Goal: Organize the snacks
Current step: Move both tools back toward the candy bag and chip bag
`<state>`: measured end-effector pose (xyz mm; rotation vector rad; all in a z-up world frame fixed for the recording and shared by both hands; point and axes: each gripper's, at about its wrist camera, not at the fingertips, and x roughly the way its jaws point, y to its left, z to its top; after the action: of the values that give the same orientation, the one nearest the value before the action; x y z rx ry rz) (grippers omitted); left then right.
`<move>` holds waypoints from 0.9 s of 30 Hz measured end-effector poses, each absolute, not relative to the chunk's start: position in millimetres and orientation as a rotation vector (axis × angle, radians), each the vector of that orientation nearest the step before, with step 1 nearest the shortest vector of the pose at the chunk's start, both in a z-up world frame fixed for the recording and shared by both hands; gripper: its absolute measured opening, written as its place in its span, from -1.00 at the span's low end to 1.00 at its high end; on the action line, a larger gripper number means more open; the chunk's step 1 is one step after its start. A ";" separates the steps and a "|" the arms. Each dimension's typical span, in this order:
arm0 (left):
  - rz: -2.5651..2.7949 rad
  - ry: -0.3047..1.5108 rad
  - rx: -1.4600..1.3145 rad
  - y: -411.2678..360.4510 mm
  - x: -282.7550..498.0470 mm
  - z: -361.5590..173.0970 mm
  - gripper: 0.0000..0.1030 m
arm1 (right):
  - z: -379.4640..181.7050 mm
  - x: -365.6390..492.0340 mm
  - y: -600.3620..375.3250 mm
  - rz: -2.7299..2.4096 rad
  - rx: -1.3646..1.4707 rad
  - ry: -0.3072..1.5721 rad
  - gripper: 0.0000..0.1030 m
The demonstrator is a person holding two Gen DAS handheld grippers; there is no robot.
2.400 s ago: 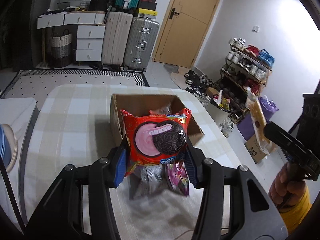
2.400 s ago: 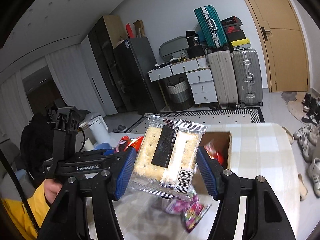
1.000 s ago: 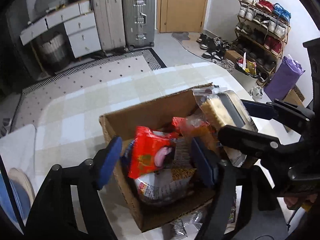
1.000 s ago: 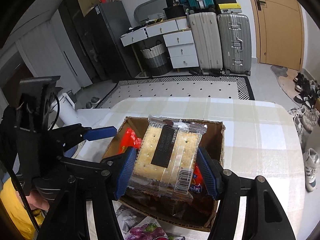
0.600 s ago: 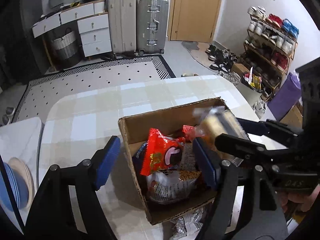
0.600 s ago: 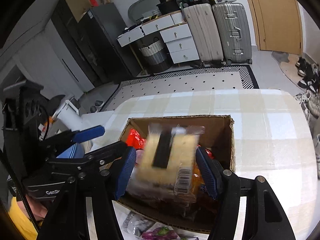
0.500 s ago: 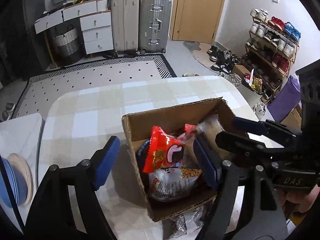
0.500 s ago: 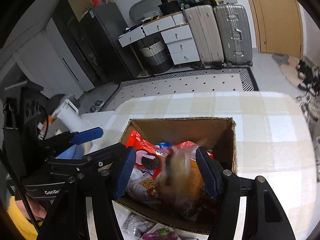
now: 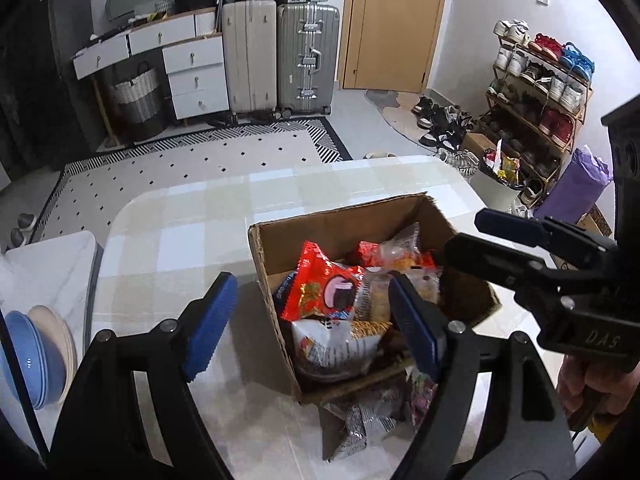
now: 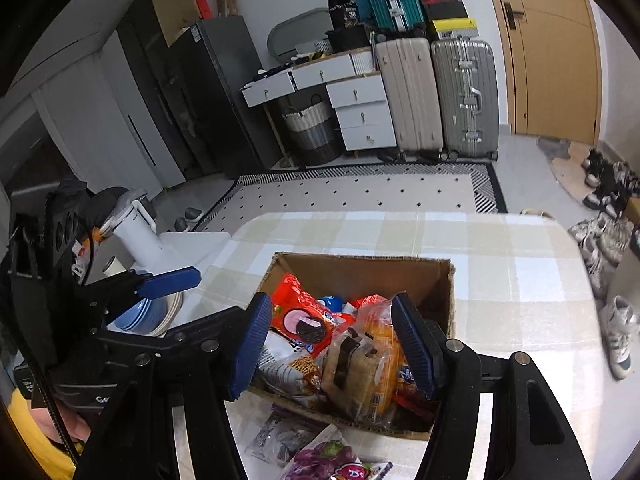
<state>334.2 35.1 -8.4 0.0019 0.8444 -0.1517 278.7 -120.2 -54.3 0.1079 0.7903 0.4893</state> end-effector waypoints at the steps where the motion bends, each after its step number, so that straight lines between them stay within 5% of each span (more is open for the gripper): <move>1: -0.146 0.840 0.006 34.5 329.3 -4.1 0.48 | -47.8 273.3 -118.7 0.473 0.074 0.769 0.24; 6: -0.092 0.765 0.031 31.1 291.4 33.9 0.56 | -16.3 252.3 -121.0 0.459 0.039 0.709 0.25; 13: -0.056 0.648 0.082 22.2 232.0 87.8 0.62 | 35.1 202.0 -127.5 0.475 0.004 0.606 0.53; 17: -0.043 0.549 0.076 22.3 192.1 111.9 0.99 | 59.1 163.8 -135.3 0.489 -0.001 0.551 0.77; 27: -0.013 0.424 -0.015 43.7 91.8 120.3 0.99 | 65.7 46.4 -149.2 0.498 -0.010 0.370 0.99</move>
<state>91.8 43.7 120.3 -0.0148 0.4238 -0.0128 46.4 -149.2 65.7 -0.0105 0.3698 0.4976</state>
